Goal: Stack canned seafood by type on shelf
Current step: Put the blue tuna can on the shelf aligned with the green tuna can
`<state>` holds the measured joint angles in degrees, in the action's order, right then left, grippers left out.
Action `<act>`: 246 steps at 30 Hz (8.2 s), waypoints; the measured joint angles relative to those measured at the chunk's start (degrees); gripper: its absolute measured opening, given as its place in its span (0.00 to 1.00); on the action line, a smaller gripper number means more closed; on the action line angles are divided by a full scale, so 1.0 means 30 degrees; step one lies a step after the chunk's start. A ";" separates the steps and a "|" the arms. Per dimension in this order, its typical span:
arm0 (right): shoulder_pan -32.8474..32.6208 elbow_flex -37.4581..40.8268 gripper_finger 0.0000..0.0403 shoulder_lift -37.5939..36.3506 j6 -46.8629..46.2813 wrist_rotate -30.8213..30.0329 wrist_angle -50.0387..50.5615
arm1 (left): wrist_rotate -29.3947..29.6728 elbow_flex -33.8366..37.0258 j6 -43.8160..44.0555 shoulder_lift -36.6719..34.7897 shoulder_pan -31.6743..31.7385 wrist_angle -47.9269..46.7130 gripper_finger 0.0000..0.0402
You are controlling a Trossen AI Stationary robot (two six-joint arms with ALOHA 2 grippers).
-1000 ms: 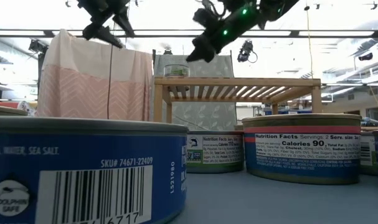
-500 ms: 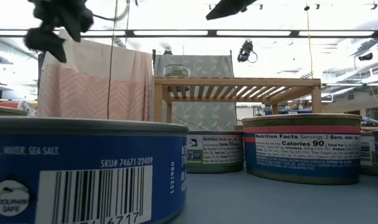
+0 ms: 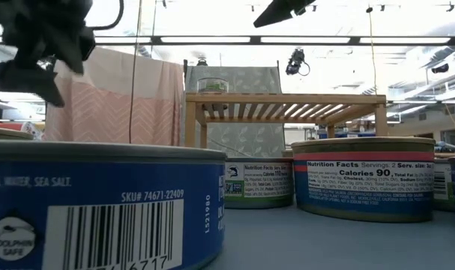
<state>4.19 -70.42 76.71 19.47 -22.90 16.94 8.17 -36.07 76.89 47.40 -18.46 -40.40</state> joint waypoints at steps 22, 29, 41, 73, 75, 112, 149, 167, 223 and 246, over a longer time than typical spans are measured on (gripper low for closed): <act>-0.0491 0.0002 0.00 0.0000 -0.1008 0.0168 0.0286 | 0.2045 0.0304 0.3027 0.5396 -0.4742 -0.1472 0.68; -0.0966 0.0002 0.00 0.0004 -0.0982 0.0175 0.0299 | 0.2009 0.2284 0.3666 0.6770 -0.4252 0.3505 0.68; -0.1035 0.0002 0.00 0.0007 -0.1797 0.0181 0.0301 | 0.4038 0.2674 -0.0567 0.7892 0.1139 0.8369 0.68; -0.2396 0.7224 0.00 0.7984 -1.4439 0.9522 -1.4878 | -0.3667 0.2653 -0.4109 0.6114 0.8256 1.6074 0.68; -0.2501 0.6597 0.00 0.8895 -1.4431 0.9530 -1.4974 | -0.3712 0.2616 -0.4067 0.6164 0.8283 1.5604 0.68; -0.2375 0.6251 0.00 1.0273 -1.2427 0.5800 -1.0465 | -0.4523 0.2630 -0.2520 0.9062 0.8043 1.8281 0.68; -0.2659 0.7654 0.00 1.0484 -1.1999 0.3816 -1.1896 | -0.4461 0.2706 0.0079 1.1794 0.6615 2.0047 0.68; -0.2608 0.7856 0.00 1.0462 -1.1449 0.3259 -1.1990 | -0.4104 0.2747 0.2046 1.4321 0.5883 2.3469 0.68; -0.2878 0.8235 0.00 0.8455 -1.0639 0.2926 -1.0878 | -0.4592 0.2637 0.5708 1.6915 0.5968 2.9081 0.50; -0.2621 0.8184 0.00 -0.1772 -0.7770 -0.2592 -0.3307 | -0.5104 0.2637 0.7051 1.6828 0.6143 4.1871 0.51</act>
<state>-3.68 -45.87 71.39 -3.84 -30.67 7.02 -7.14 -28.16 98.04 97.89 -0.03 85.21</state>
